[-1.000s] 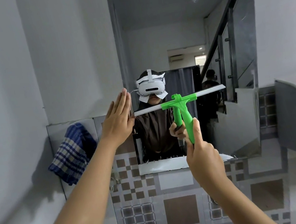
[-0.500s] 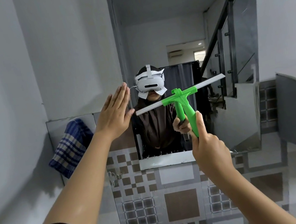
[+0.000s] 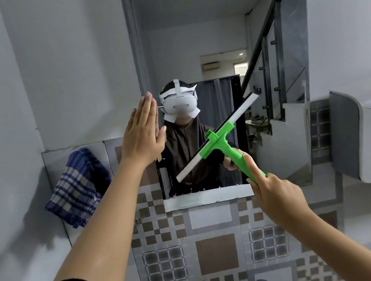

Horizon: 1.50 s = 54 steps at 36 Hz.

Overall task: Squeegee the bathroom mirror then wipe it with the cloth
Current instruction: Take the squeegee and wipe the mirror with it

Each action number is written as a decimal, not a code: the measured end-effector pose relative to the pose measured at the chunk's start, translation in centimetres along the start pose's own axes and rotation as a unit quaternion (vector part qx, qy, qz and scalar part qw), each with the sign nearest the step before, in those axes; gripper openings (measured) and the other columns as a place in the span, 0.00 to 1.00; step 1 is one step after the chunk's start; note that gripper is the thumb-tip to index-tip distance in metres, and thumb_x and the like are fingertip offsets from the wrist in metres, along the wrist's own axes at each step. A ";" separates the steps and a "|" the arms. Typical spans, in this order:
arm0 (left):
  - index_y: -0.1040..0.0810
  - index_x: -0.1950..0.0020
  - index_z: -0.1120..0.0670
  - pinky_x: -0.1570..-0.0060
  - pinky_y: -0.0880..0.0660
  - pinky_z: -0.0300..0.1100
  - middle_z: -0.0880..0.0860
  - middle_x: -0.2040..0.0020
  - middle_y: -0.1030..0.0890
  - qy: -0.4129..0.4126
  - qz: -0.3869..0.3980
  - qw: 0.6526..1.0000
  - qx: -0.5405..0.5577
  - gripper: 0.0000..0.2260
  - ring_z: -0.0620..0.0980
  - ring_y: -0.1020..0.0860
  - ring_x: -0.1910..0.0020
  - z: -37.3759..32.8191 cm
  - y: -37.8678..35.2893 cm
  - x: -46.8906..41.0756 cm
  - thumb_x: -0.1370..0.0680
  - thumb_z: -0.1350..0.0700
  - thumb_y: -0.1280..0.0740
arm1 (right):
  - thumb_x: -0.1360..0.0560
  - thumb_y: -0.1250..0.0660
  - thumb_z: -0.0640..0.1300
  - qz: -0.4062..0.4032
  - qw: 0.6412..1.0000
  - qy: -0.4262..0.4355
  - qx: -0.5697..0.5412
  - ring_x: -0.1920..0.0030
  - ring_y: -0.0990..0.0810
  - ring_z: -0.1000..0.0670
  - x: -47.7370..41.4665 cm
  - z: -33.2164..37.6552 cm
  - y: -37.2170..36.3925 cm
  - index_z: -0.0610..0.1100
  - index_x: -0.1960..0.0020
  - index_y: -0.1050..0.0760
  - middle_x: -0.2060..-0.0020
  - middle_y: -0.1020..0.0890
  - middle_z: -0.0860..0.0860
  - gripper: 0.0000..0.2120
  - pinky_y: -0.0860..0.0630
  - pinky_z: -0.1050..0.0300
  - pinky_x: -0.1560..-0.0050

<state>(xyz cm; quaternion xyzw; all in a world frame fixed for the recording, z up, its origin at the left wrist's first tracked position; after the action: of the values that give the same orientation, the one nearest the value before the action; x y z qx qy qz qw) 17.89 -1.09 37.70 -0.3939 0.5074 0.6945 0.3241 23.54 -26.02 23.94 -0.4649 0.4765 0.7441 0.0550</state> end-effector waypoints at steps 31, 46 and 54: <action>0.51 0.25 0.63 0.28 0.45 0.43 0.57 0.23 0.52 0.026 -0.048 0.992 0.113 0.31 0.53 0.52 0.24 -1.1 -0.3 -0.4 0.21 0.55 0.39 | 0.20 0.47 0.47 0.003 0.890 -0.299 -0.345 0.74 0.32 0.52 8.5 5.6 -7.1 0.56 0.26 0.63 0.71 0.29 0.48 0.31 0.32 0.56 0.75; 0.51 0.25 0.64 0.27 0.48 0.40 0.60 0.23 0.51 0.061 -0.059 0.986 0.143 0.30 0.55 0.51 0.24 -1.9 -1.0 0.7 0.21 0.56 0.39 | 0.21 0.42 0.43 0.085 0.991 -0.094 -0.049 0.79 0.33 0.53 7.8 6.1 -6.2 0.54 0.30 0.72 0.70 0.27 0.50 0.38 0.34 0.60 0.82; 0.53 0.25 0.60 0.29 0.42 0.41 0.57 0.23 0.53 0.113 -0.055 0.979 0.160 0.32 0.53 0.53 0.24 -3.6 -2.2 3.2 0.21 0.52 0.38 | 0.27 0.35 0.39 0.128 0.989 -0.052 0.057 0.83 0.39 0.52 7.6 -0.2 -4.8 0.55 0.27 0.64 0.73 0.32 0.49 0.44 0.43 0.64 0.84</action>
<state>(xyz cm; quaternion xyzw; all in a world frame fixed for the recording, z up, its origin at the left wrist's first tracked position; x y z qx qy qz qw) 19.04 -3.79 33.24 -0.4407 0.6227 0.5365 0.3608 21.92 -26.31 15.08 -0.3565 0.5703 0.7400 0.0106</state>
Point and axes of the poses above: each hand's wrist, its own x-axis away from the middle knuckle, its own y-axis out of the back of the hand, z = x × y, the point moved 8 cm from there along -x, towards the middle knuckle
